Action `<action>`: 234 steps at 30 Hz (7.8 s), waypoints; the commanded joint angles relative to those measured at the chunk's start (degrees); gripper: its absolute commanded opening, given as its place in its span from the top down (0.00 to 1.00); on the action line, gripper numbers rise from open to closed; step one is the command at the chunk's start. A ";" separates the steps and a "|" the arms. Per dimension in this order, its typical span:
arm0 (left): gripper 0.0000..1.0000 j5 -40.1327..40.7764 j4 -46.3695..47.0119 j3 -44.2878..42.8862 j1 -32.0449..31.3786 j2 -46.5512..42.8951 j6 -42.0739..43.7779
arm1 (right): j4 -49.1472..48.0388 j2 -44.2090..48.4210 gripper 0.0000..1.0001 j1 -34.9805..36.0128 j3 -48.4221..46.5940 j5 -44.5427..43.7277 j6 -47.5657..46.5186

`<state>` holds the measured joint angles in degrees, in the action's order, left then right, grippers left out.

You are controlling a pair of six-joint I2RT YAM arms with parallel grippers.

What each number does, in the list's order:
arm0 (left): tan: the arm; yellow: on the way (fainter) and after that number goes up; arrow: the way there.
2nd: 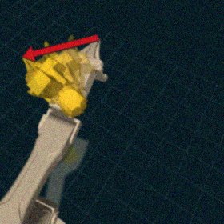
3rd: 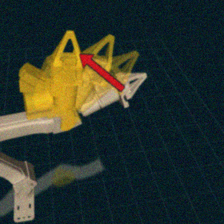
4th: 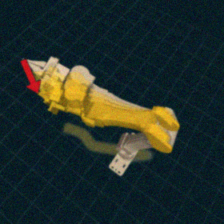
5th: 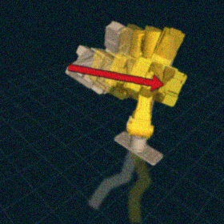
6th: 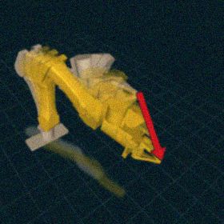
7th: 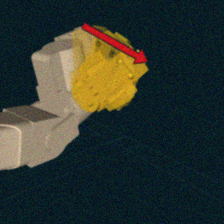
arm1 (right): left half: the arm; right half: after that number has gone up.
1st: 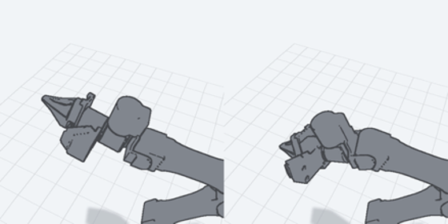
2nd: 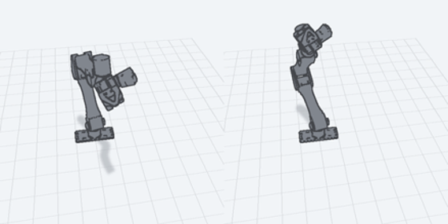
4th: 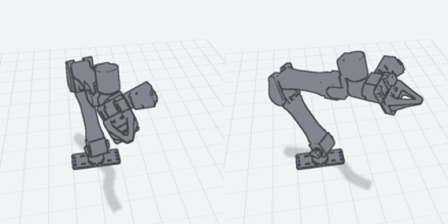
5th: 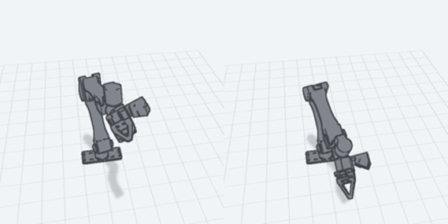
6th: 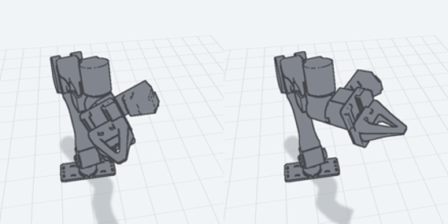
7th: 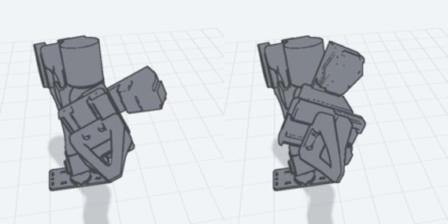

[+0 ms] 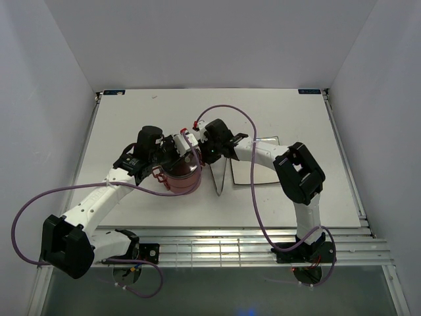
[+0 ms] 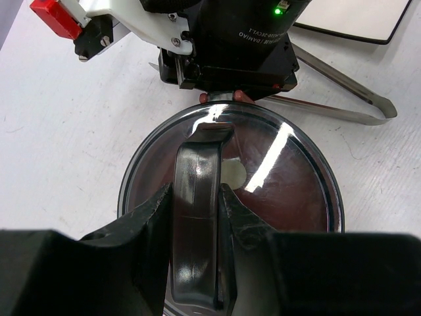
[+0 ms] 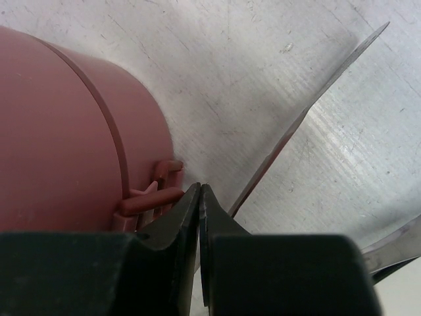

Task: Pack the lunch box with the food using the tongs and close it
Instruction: Close the fastener on the packing box.

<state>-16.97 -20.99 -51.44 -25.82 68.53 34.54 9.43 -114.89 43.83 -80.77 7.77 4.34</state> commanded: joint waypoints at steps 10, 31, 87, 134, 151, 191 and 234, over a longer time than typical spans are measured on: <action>1.00 3.53 -13.02 4.16 2.71 4.33 1.23 | 1.20 1.42 0.92 0.73 -1.58 3.40 0.93; 1.00 2.12 -12.49 3.45 3.24 5.65 1.84 | 3.07 1.95 0.92 4.06 -4.32 10.51 1.53; 1.00 0.63 -12.49 4.42 4.11 4.59 2.63 | 15.71 -5.51 0.92 2.12 -17.66 -3.21 1.29; 1.00 -3.68 -14.07 2.57 8.16 4.07 9.58 | 4.09 5.48 0.92 -3.32 -2.80 0.84 9.73; 1.00 -2.89 -11.45 4.68 8.60 1.78 8.52 | 16.15 -13.26 0.92 2.74 -22.15 7.21 7.27; 0.02 -0.78 -7.83 -1.29 8.86 -5.95 4.65 | 2.96 0.36 0.92 -2.70 -4.13 16.40 7.44; 0.02 30.96 -16.90 -3.22 12.11 -20.64 -74.19 | 13.62 8.81 0.10 -4.73 -7.37 44.02 -41.26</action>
<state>12.78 -40.82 -52.88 -14.66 49.52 -37.23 21.87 -106.69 37.91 -84.75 48.16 -30.72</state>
